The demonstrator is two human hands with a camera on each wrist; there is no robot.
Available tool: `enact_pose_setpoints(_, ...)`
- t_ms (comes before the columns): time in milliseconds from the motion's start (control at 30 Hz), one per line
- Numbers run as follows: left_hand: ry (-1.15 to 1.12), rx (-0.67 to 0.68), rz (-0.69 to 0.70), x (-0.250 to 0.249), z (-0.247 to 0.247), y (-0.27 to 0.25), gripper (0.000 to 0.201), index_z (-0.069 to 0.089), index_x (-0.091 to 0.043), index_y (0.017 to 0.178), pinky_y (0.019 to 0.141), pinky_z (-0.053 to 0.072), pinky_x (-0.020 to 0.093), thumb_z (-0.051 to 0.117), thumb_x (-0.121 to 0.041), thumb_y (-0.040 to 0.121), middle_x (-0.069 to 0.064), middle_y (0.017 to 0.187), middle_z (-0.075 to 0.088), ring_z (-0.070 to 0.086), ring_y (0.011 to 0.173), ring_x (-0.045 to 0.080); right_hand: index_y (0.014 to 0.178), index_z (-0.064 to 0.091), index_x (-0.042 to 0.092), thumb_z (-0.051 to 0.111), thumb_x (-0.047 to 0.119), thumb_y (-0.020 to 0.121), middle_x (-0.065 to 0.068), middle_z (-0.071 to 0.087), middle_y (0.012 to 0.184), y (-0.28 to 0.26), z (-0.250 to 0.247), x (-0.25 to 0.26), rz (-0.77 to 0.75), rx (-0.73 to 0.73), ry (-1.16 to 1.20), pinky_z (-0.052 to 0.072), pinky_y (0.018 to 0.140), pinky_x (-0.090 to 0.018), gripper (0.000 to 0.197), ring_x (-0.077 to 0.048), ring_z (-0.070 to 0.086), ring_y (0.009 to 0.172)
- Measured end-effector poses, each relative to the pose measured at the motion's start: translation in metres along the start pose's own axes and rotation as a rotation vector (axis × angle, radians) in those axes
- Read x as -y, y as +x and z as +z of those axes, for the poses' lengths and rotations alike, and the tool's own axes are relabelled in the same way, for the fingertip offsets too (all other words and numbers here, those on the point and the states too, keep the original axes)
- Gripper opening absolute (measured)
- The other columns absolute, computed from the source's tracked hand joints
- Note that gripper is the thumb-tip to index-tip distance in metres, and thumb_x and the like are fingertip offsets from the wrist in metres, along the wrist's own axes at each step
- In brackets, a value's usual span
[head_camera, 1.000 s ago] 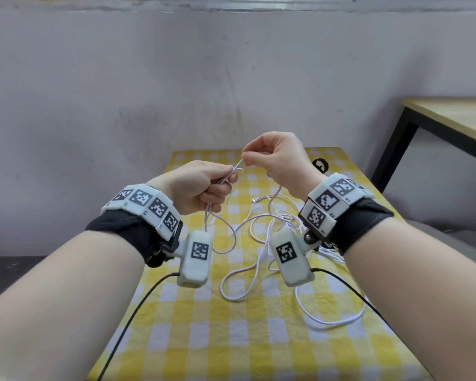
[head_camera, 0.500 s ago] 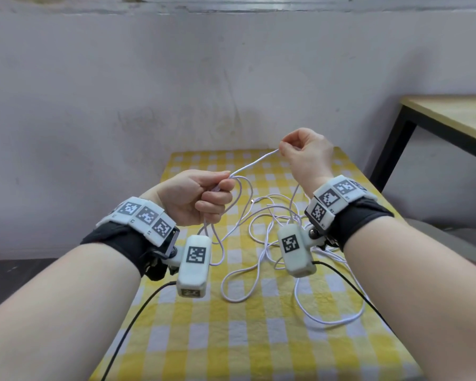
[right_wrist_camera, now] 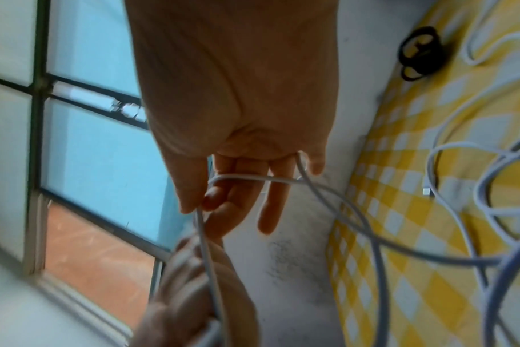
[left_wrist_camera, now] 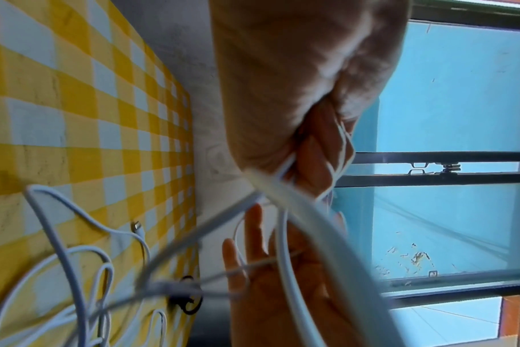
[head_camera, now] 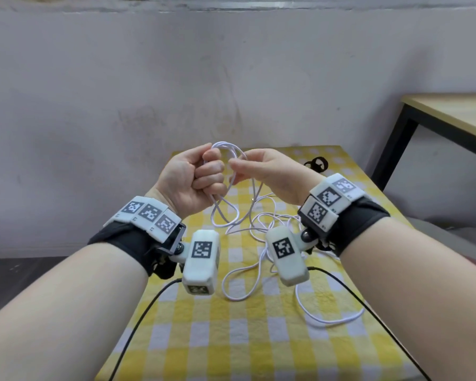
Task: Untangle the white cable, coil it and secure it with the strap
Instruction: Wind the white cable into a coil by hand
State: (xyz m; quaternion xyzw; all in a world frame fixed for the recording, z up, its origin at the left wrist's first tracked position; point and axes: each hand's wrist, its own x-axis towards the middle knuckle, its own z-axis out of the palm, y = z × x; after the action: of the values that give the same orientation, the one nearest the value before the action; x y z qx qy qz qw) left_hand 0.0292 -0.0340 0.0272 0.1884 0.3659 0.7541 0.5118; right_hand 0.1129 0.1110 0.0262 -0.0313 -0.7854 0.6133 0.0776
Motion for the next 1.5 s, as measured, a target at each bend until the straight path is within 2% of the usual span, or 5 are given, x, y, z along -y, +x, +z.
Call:
enact_pose_setpoints(233,0.049,-0.167,0.026,0.000,-0.008,0.003,0.048,0.042,-0.018,0.055,0.039,0.015,0.018,0.029,-0.031,0.099,-0.008,0.043,0.012,0.005,0.039,0.008,0.078,0.047,0.011,0.043,0.009,0.099,-0.001,0.057,0.057,-0.004,-0.003,0.002,0.080,0.036,0.414,0.049,0.063,-0.021,0.021,-0.016,0.061,0.057)
enact_pose_setpoints(600,0.330,-0.320,-0.075,-0.010,-0.027,-0.001,0.034,0.043,-0.017,0.069,0.039,0.026,0.014,0.036,-0.030,0.100,-0.012,0.042,0.026,0.025,0.031,0.002,0.084,0.058,0.011,0.062,0.004,0.087,-0.003,0.054,0.070,-0.001,-0.021,-0.014,0.225,-0.236,-0.150,0.057,0.066,-0.035,0.008,-0.011,0.055,0.057)
enact_pose_setpoints(967,0.002,-0.347,0.071,-0.005,-0.030,0.000,0.035,0.043,-0.017,0.069,0.034,0.029,0.012,0.034,-0.031,0.101,-0.009,0.042,0.028,0.031,0.031,0.002,0.077,0.050,0.015,0.041,0.020,0.100,0.008,0.031,0.050,-0.006,-0.020,-0.005,0.166,-0.011,0.611,0.057,0.067,-0.028,0.025,-0.007,0.040,0.040)
enact_pose_setpoints(1233,0.168,-0.396,-0.033,-0.015,-0.019,0.003,0.038,0.039,-0.019,0.066,0.035,0.017,0.017,0.032,-0.031,0.101,-0.009,0.041,0.023,0.021,0.028,0.004,0.074,0.043,0.015,0.040,0.017,0.101,0.010,0.025,0.043,0.002,-0.009,-0.011,0.160,-0.177,0.285,0.049,0.052,-0.024,0.027,-0.006,0.022,0.033)
enact_pose_setpoints(1500,0.328,-0.396,-0.050,-0.024,-0.024,-0.002,0.037,0.039,-0.019,0.065,0.033,0.015,0.017,0.036,-0.032,0.100,-0.010,0.038,0.023,0.020,0.027,0.003,0.080,0.062,0.016,0.067,0.008,0.085,0.003,0.060,0.073,-0.006,-0.026,-0.017,0.127,-0.161,-0.101,0.047,0.051,-0.015,0.011,-0.005,0.057,0.061)
